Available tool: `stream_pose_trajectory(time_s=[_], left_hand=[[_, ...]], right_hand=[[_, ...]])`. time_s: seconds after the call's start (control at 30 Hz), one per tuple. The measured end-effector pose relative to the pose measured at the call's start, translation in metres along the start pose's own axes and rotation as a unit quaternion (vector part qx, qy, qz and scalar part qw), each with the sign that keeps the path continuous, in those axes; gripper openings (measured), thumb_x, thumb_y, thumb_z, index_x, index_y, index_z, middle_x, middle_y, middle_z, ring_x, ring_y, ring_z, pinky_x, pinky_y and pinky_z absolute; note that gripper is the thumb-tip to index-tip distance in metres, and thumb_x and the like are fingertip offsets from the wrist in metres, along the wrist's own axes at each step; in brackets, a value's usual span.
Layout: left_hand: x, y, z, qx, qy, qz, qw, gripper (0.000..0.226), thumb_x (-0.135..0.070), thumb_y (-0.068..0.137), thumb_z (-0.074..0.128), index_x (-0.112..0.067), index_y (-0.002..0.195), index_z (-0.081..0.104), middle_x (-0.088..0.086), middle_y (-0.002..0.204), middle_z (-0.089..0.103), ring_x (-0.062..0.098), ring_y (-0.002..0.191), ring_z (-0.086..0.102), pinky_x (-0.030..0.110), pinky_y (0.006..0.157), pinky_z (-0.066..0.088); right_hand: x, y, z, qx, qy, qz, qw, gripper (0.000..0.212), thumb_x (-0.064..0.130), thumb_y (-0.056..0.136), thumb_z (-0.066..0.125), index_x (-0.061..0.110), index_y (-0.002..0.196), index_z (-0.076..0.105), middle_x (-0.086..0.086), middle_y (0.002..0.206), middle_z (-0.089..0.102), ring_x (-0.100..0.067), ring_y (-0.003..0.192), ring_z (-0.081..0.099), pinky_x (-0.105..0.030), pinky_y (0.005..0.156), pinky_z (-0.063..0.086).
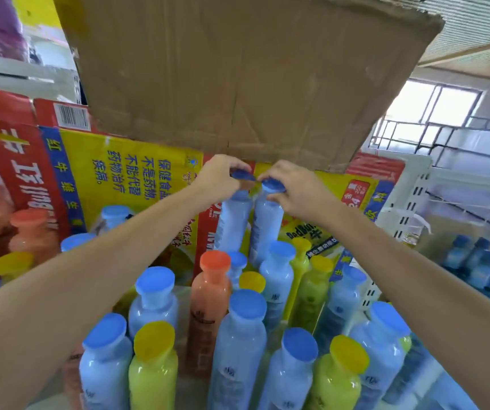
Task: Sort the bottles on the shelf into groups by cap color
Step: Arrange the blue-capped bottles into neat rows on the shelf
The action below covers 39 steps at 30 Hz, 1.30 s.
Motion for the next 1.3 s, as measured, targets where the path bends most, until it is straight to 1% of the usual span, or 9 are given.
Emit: stream_pose_trajectory(time_s=[0.1,0.27,0.43,0.57,0.73,0.83,1.03,1.13,1.3], left_hand=[[0.022,0.0,0.011,0.014,0.029,-0.023,0.999,0.031,0.001,0.075,0.069,-0.003,0.106,0.067,0.013,0.106,0.067,0.023,0.099,0.062,0.033,0.086,0.048],[0.035,-0.002,0.03,0.067,0.143,-0.017,0.987,0.037,-0.008,0.078,0.069,-0.007,0.114,0.063,0.01,0.115,0.063,0.023,0.106,0.057,0.026,0.086,0.042],[0.037,-0.005,0.036,0.072,0.163,-0.011,0.984,0.034,-0.007,0.078,0.067,-0.006,0.112,0.064,0.011,0.11,0.065,0.022,0.1,0.057,0.028,0.082,0.043],[0.055,-0.011,0.05,0.114,0.18,-0.03,0.977,0.036,-0.01,0.078,0.068,-0.006,0.114,0.064,0.01,0.113,0.065,0.023,0.102,0.058,0.033,0.088,0.047],[0.08,-0.021,0.069,0.183,0.217,-0.057,0.957,0.046,-0.016,0.08,0.068,-0.006,0.124,0.055,0.009,0.127,0.057,0.023,0.117,0.051,0.026,0.091,0.039],[0.09,-0.026,0.076,0.219,0.229,-0.071,0.946,0.046,-0.016,0.08,0.07,-0.006,0.123,0.056,0.01,0.127,0.057,0.025,0.116,0.052,0.03,0.093,0.041],[0.089,-0.024,0.082,0.223,0.224,-0.062,0.947,0.046,-0.013,0.079,0.069,-0.006,0.122,0.056,0.01,0.127,0.057,0.025,0.115,0.052,0.03,0.093,0.042],[0.085,-0.024,0.085,0.229,0.231,-0.05,0.944,0.045,-0.014,0.08,0.069,-0.006,0.122,0.057,0.009,0.126,0.058,0.025,0.114,0.053,0.029,0.092,0.042],[0.084,-0.022,0.086,0.22,0.273,-0.036,0.936,0.036,-0.012,0.081,0.065,-0.01,0.116,0.062,0.009,0.115,0.064,0.026,0.102,0.059,0.033,0.086,0.049]], right_hand=[[-0.006,0.003,0.027,0.046,-0.034,-0.004,0.998,0.037,0.022,0.083,0.064,0.019,0.119,0.056,-0.009,0.117,0.055,-0.03,0.109,0.053,-0.041,0.09,0.043],[-0.013,0.008,0.053,0.085,-0.06,-0.008,0.995,0.036,0.026,0.085,0.061,0.017,0.119,0.056,-0.007,0.118,0.058,-0.026,0.112,0.052,-0.037,0.087,0.044],[-0.013,0.013,0.073,0.112,-0.063,-0.023,0.991,0.038,0.034,0.079,0.067,0.013,0.11,0.059,-0.007,0.112,0.06,-0.026,0.107,0.054,-0.042,0.086,0.046],[-0.012,0.009,0.081,0.116,-0.045,-0.035,0.992,0.04,0.03,0.079,0.067,0.016,0.116,0.059,-0.005,0.118,0.06,-0.024,0.111,0.052,-0.037,0.09,0.044],[-0.011,0.003,0.101,0.16,-0.062,-0.039,0.984,0.045,0.033,0.082,0.066,0.017,0.123,0.056,-0.003,0.127,0.053,-0.023,0.115,0.051,-0.035,0.089,0.043],[-0.012,0.004,0.107,0.176,-0.067,-0.038,0.981,0.043,0.034,0.08,0.068,0.017,0.119,0.059,-0.004,0.122,0.052,-0.023,0.111,0.051,-0.036,0.087,0.044],[-0.014,0.006,0.114,0.198,-0.064,-0.039,0.977,0.04,0.03,0.077,0.072,0.016,0.113,0.06,-0.004,0.112,0.056,-0.021,0.103,0.053,-0.029,0.076,0.037],[-0.015,0.006,0.117,0.212,-0.058,-0.042,0.975,0.038,0.028,0.074,0.075,0.016,0.107,0.06,-0.003,0.108,0.061,-0.022,0.1,0.055,-0.03,0.072,0.039],[-0.008,0.008,0.119,0.226,-0.093,-0.08,0.966,0.039,0.029,0.071,0.076,0.015,0.102,0.058,-0.003,0.103,0.063,-0.023,0.095,0.054,-0.029,0.066,0.034]])
Point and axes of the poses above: each hand's wrist, its own y-axis towards the middle knuckle, its own z-axis out of the palm, x = y × z, the point moved 10 cm from there along y, towards the middle knuckle
